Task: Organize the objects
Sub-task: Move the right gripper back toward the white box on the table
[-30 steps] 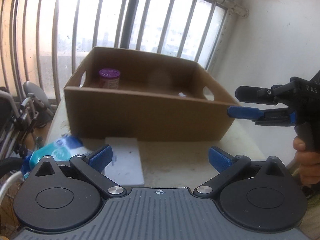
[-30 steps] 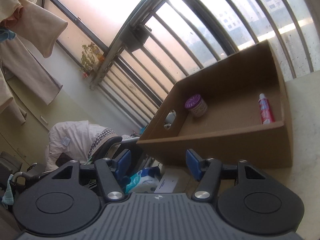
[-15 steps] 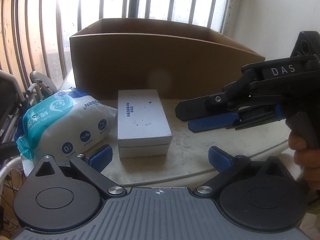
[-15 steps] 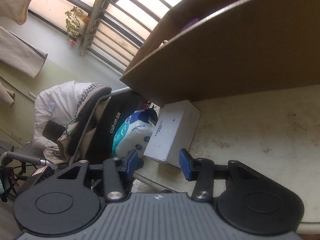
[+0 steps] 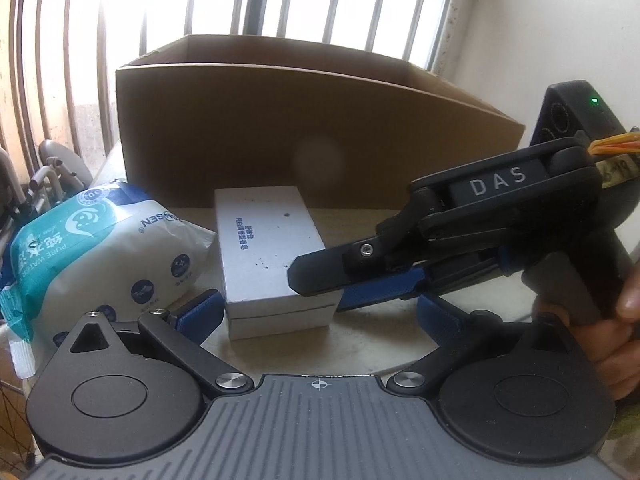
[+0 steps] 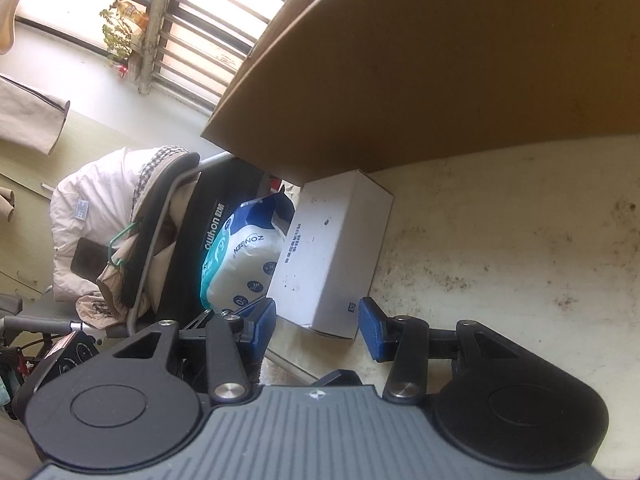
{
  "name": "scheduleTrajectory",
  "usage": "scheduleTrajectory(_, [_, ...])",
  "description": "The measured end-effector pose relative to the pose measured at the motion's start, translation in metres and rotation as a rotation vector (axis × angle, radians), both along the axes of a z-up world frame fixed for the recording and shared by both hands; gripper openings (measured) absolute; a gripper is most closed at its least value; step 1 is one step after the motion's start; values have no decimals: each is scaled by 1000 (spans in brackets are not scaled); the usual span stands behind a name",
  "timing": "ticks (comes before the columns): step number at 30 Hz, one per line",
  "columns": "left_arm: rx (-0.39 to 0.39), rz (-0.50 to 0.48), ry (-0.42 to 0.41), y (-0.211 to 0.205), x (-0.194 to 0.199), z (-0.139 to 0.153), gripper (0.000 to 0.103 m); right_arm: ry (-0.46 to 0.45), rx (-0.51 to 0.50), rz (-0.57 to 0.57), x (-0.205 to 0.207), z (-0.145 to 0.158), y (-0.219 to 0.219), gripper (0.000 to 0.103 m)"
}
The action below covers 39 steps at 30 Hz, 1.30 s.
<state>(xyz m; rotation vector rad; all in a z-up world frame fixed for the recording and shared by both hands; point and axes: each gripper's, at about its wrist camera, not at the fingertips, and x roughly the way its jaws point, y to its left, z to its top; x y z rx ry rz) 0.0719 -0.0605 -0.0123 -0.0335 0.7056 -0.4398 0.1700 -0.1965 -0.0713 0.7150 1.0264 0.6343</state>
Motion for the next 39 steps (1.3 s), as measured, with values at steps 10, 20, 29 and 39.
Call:
scheduleTrajectory(10, [36, -22, -8, -9, -9, 1, 103, -7, 10, -1, 3, -1, -6, 50])
scheduleTrajectory(20, [22, -114, 6, -32, -27, 3, 103, -55, -66, 21, -8, 7, -27, 51])
scheduleTrajectory(29, [16, -249, 13, -66, -46, 5, 103, -96, -144, -20, -23, 14, -59, 52])
scheduleTrajectory(39, [44, -294, -99, -68, -64, 16, 103, -53, -47, -229, -49, 10, -103, 52])
